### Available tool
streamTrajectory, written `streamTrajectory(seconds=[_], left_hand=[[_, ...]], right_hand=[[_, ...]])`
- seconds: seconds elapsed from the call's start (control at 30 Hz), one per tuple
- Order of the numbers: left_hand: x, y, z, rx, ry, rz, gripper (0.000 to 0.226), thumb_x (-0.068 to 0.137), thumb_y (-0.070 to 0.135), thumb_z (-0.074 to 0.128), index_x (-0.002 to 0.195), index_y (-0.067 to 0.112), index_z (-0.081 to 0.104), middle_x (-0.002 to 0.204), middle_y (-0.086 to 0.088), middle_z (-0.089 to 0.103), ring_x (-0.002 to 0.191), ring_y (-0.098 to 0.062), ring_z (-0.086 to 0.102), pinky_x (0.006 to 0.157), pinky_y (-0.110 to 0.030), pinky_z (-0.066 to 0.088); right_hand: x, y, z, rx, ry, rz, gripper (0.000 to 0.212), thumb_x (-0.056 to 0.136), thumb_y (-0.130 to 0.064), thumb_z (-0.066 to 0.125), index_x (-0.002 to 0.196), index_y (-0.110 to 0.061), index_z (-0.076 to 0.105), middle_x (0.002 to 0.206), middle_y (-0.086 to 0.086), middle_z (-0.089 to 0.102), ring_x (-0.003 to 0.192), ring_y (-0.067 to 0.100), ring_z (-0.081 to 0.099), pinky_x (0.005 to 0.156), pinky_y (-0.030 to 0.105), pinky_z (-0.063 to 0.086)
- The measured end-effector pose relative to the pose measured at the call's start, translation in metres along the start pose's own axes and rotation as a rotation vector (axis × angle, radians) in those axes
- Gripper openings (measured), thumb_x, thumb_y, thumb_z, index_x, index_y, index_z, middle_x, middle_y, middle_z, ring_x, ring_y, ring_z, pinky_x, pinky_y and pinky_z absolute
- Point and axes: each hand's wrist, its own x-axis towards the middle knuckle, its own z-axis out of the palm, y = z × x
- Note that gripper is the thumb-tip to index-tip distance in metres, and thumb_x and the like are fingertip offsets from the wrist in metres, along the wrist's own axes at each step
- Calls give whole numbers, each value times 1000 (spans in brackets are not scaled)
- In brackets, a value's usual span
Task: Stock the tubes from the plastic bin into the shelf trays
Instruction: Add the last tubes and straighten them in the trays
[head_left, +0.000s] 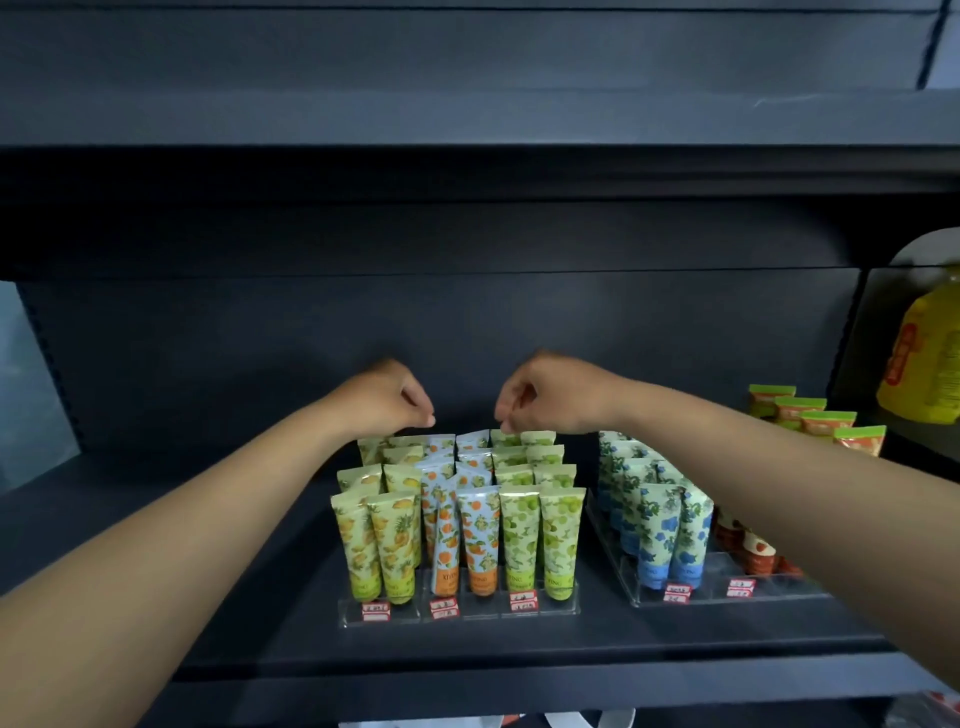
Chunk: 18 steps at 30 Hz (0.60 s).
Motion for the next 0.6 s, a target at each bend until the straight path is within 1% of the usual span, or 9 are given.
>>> streamTrajectory(seconds=[0.07,0.13,0.17,0.23,0.3,0.4,0.5,0.6], left_hand=[[6,-7,2,11,-21,-10,16,84,19,68,98,14,73,85,9,62,85,-6,57,75,-18,40],[13,-10,6,23,-34,5,17,84,18,68,99,13,72,89,6,64,86,-8,58,76,-19,41],[17,-11,8,22,-38,14,17,83,17,69,99,12,73,91,4,66,87,-9,59,77,-19,42],[26,-13,12,19,-52,23,15,83,16,69,97,11,73,90,3,67,86,-10,60,77,-20,43],[32,-13,16,36,-86,29,13,81,17,70,92,13,75,86,4,68,83,-10,61,75,-21,44],[39,-12,21,63,-144,44,10,80,17,71,87,13,75,81,5,68,76,-7,59,71,-21,44],[41,-13,25,101,-162,56,8,80,16,71,86,12,75,79,6,67,73,-5,57,69,-21,42],[42,-14,28,129,-150,66,7,81,15,70,85,12,75,76,7,66,73,-8,58,66,-21,42]], right_hand=[[15,0,8,-15,-23,19,17,84,-19,68,99,-14,72,83,-13,60,74,-2,54,59,6,39],[28,-1,15,-31,-49,42,20,83,-20,69,103,-14,71,89,-9,61,83,5,54,61,11,39],[35,-1,20,-43,-66,52,22,83,-20,69,104,-14,71,95,-7,64,86,7,55,64,14,40],[47,1,27,-65,-89,70,23,83,-21,70,105,-15,71,107,-3,68,95,12,60,74,19,42],[55,2,33,-94,-97,86,20,83,-21,69,103,-17,72,110,-3,69,100,14,62,78,21,45],[61,4,39,-119,-93,82,14,85,-17,64,95,-19,74,105,-1,71,97,15,65,77,22,48],[62,5,42,-121,-86,70,13,86,-17,64,93,-18,74,104,0,71,93,15,64,78,25,50],[63,4,43,-123,-83,39,10,85,-21,67,91,-17,74,102,0,71,85,11,61,67,21,46]])
